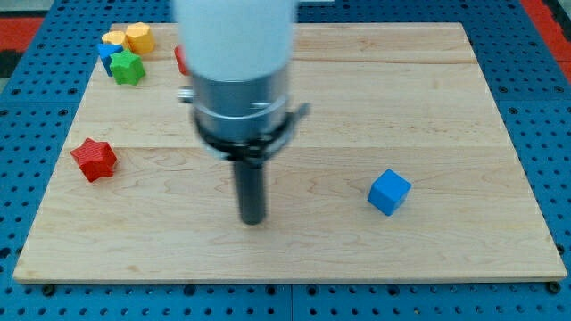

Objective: Push the red star above blue cube

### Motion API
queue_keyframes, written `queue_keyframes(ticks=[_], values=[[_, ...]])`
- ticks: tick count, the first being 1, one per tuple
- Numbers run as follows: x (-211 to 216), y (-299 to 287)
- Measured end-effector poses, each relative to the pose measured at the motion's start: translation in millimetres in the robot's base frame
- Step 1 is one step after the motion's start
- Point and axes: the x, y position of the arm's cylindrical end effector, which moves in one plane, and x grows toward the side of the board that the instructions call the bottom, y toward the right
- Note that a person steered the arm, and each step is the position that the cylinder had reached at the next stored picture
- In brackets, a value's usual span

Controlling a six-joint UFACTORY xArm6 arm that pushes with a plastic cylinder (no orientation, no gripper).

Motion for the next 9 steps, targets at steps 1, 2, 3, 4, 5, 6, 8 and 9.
queue_keyframes(ticks=[1, 2, 3, 4, 5, 6, 8, 9], values=[[13.6, -69.8], [17.8, -153.2], [-13.5, -188.8], [-51.1, -197.1], [-70.2, -157.6], [-89.4, -153.0], [-103.9, -235.7], [-109.0, -208.8]])
